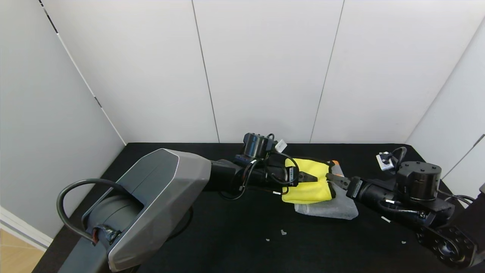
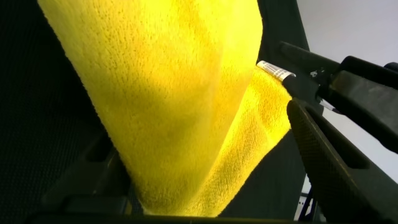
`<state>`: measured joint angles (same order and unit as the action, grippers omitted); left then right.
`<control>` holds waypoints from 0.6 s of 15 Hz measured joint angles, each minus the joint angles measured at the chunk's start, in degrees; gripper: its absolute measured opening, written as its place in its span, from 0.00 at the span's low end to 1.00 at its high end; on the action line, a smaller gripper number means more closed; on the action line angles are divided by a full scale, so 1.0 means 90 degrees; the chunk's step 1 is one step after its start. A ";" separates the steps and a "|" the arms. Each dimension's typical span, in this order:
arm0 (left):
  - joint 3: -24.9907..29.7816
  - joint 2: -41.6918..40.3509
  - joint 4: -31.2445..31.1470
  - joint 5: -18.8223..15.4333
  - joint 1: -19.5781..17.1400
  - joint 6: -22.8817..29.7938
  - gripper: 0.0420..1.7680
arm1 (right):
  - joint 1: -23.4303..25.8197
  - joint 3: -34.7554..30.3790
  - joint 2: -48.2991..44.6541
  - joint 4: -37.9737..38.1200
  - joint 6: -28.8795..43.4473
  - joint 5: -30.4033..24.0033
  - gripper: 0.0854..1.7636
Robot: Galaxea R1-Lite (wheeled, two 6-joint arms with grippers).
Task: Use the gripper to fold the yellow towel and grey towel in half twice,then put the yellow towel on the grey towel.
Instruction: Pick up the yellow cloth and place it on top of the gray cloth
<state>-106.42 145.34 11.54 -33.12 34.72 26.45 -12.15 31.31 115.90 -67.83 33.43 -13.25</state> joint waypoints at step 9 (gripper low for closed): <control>0.0074 -0.0058 0.0129 -0.0007 -0.0018 0.0131 0.95 | -0.0195 0.0335 0.0702 -0.0009 0.0007 0.0030 0.95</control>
<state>-105.75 144.81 12.70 -33.18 34.56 27.64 -13.91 34.32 122.21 -67.91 33.49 -12.98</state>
